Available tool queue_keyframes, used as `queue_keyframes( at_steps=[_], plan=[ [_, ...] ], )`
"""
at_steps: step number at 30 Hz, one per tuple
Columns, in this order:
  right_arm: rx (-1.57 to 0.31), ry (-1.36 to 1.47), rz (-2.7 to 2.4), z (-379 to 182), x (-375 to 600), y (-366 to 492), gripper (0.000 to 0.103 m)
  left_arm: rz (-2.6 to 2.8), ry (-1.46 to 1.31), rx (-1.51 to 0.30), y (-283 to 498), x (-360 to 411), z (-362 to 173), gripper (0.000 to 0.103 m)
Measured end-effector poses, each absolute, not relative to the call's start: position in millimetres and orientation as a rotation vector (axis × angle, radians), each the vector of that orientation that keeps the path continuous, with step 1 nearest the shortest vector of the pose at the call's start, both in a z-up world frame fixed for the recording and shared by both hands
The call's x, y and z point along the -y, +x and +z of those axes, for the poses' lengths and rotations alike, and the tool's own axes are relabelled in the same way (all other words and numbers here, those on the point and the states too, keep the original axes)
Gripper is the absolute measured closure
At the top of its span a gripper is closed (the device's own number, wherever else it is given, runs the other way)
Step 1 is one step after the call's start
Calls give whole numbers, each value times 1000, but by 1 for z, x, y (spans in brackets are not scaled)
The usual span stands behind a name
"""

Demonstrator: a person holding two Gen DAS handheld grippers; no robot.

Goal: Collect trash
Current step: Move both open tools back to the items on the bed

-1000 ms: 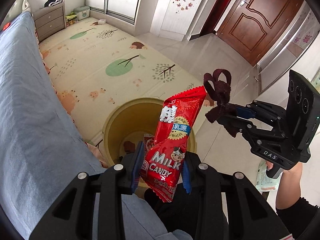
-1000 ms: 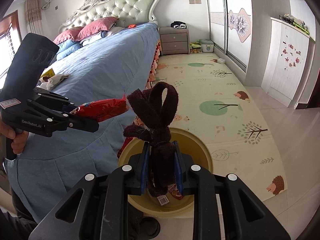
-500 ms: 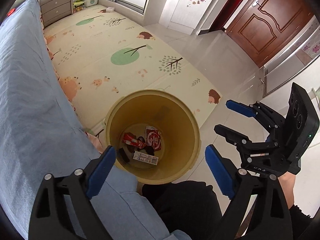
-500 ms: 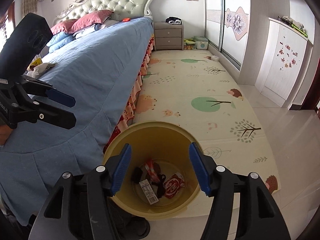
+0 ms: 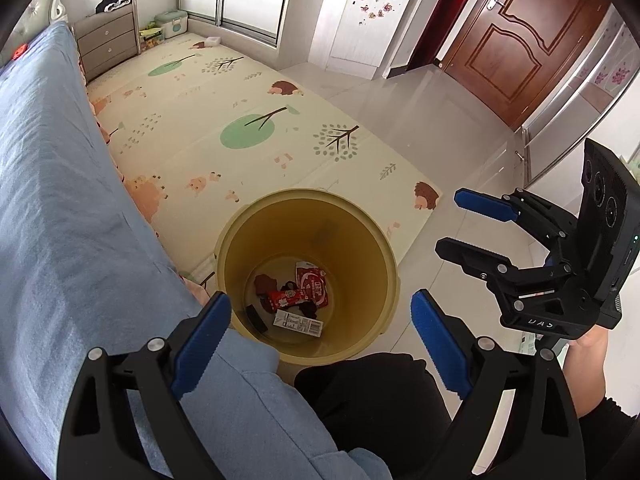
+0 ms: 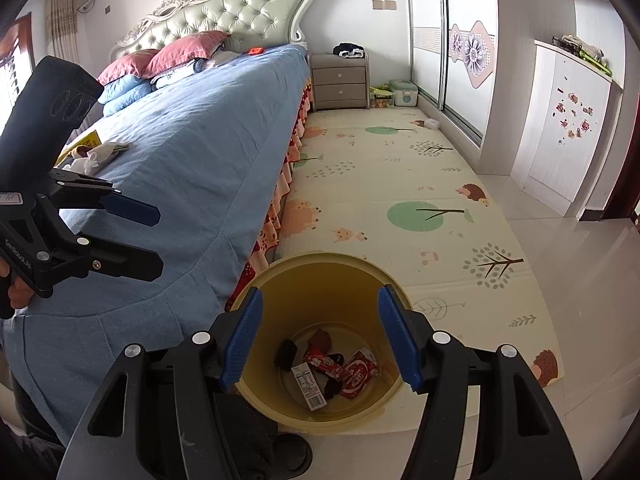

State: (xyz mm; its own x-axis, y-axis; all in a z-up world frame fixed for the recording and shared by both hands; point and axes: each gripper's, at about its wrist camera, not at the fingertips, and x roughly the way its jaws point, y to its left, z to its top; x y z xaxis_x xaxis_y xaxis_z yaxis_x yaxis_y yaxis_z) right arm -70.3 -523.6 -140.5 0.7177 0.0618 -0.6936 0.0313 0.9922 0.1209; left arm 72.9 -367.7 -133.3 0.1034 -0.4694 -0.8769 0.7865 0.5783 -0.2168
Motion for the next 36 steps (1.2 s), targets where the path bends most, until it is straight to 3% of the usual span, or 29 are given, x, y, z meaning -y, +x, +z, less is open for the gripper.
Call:
queue_keyframes(
  at_steps=[16,36],
  plan=[
    [-675,96,123,-91,460,-65,44,-887,300,-1009,53,291,-97,12],
    [-606,-2,349,-55,322,-17,38,-611,148,-886,72,122,-64,7]
  ],
)
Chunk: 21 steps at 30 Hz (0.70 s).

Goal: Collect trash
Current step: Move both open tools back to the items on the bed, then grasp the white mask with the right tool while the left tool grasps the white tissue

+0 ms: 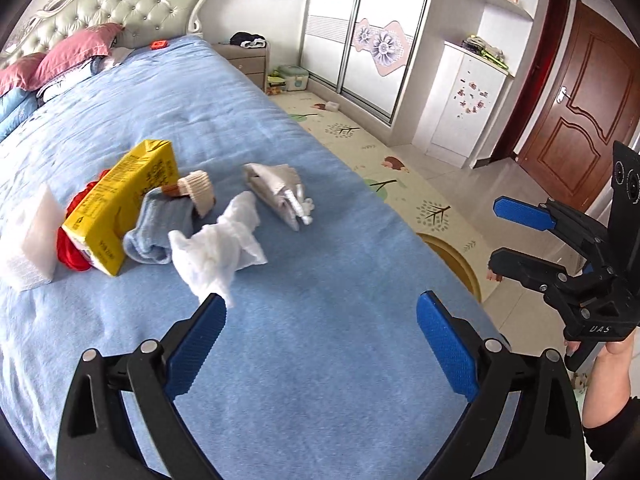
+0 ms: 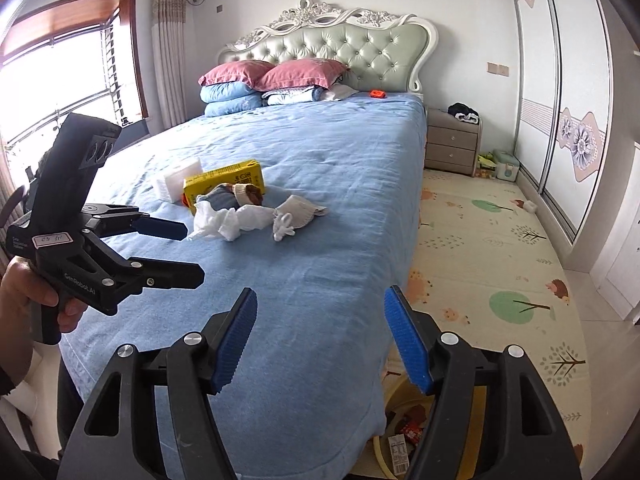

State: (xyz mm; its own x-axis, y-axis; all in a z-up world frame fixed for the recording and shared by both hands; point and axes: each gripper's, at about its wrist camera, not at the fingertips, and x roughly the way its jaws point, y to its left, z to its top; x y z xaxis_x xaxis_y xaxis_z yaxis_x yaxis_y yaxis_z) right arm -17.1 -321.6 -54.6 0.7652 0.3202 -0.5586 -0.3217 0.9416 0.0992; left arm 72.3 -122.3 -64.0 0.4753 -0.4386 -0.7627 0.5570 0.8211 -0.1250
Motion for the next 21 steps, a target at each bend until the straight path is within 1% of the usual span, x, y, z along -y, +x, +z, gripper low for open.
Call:
queue_keyframes(
  at_steps=[9,15,17,18,19,20,21],
  plan=[
    [-576,-43,383,-46,289,1,35,-609,82,-915,104,93,-83,7],
    [-577,-6,393,-44,293,16,35,-602,66,-925,121,98,-87,8],
    [-587,6,394,-46,296,23,35,-597,72,-929,126,101,-88,13],
    [-594,10,393,-47,297,27,35,-596,75,-931,129,101,-89,19],
    [-594,13,390,-48,298,30,35,-599,78,-935,132,102,-90,27],
    [-598,17,391,-49,298,33,35,-602,79,-943,134,104,-91,31],
    [-604,23,395,-51,299,37,35,-602,80,-951,137,105,-94,38]
  ],
)
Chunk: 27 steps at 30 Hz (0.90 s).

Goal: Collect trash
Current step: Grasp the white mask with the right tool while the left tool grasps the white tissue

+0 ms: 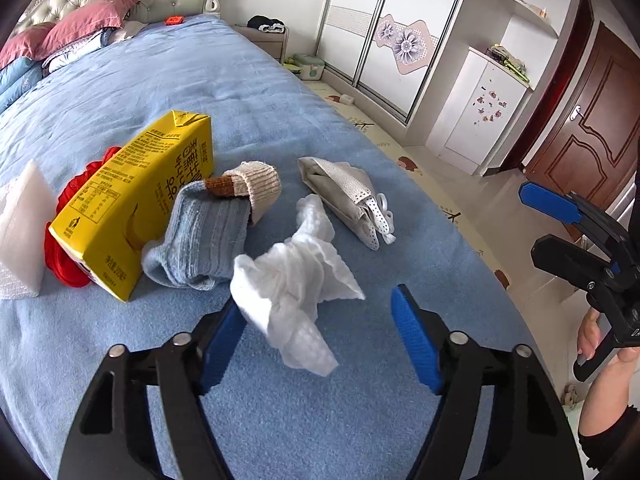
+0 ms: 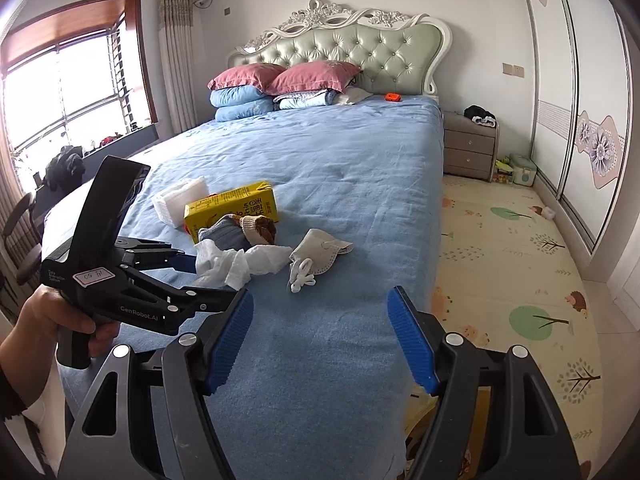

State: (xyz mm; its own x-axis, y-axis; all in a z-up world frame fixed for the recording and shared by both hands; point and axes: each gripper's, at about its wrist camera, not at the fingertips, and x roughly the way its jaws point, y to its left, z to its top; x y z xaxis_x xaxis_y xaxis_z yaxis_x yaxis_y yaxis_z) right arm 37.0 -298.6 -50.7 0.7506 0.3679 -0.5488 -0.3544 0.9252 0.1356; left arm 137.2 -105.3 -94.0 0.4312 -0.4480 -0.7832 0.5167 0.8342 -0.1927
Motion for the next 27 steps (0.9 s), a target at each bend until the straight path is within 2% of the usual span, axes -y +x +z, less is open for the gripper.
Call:
queue_keyframes(
  at_steps=[3,4,6,7,10,19,27],
  plan=[
    [-615,36,403,-53,297,46,35,-577,99,-955,140,106,-99,52],
    [-619,35,406,-54,296,50,35,-571,103,-952,140,105,-99,62],
    [-623,38,414,-55,293,57,35,-562,89,-957,143,99,-100,75],
    [-626,40,418,-55,292,61,35,-571,64,-960,144,96,-100,77],
    [-639,39,422,-59,285,71,36,-582,40,-959,145,90,-100,80],
    [-709,42,442,-71,262,105,37,-599,40,-904,127,74,-86,80],
    [-815,64,377,-84,253,138,48,-607,-26,-927,132,57,-93,80]
  ],
)
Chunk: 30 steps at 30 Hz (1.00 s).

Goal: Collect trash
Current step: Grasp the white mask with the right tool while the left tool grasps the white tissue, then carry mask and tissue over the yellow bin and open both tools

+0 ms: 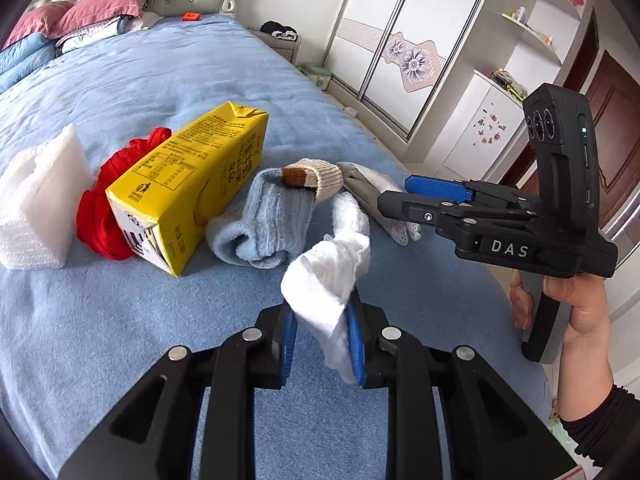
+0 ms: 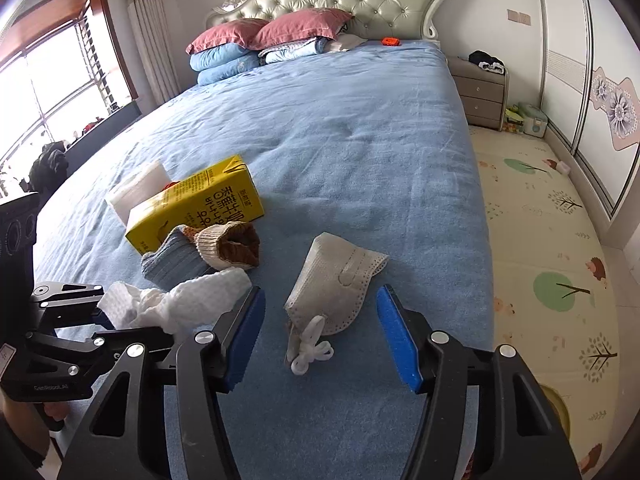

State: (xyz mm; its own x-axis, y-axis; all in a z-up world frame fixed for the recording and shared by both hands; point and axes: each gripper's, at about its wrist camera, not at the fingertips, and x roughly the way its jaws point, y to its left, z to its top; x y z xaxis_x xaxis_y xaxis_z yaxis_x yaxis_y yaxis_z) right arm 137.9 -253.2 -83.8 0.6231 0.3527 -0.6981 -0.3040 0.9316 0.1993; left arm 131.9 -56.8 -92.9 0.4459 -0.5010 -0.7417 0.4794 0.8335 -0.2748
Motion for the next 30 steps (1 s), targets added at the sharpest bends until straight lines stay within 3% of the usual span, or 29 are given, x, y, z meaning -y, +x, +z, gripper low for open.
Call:
queue_keyframes(
  at_steps=[2,3,5,6,16,30],
  plan=[
    [-854,74,377,-90,254,144,55,-609,-33,-928,133,56,-94,80],
    [-871,87,376,-94,256,146,66,-605,-31,-922,132,56,-93,80],
    [-879,122,390,-97,262,148,70,-599,-36,-905,130,56,-91,80],
    [-873,142,403,-97,265,146,79,-602,-40,-902,129,57,-90,80],
    [-789,211,443,-77,295,94,79,-652,-24,-911,113,82,-82,80],
    [-717,298,316,-74,399,-1,79,-788,113,-928,76,188,-79,80]
  ],
)
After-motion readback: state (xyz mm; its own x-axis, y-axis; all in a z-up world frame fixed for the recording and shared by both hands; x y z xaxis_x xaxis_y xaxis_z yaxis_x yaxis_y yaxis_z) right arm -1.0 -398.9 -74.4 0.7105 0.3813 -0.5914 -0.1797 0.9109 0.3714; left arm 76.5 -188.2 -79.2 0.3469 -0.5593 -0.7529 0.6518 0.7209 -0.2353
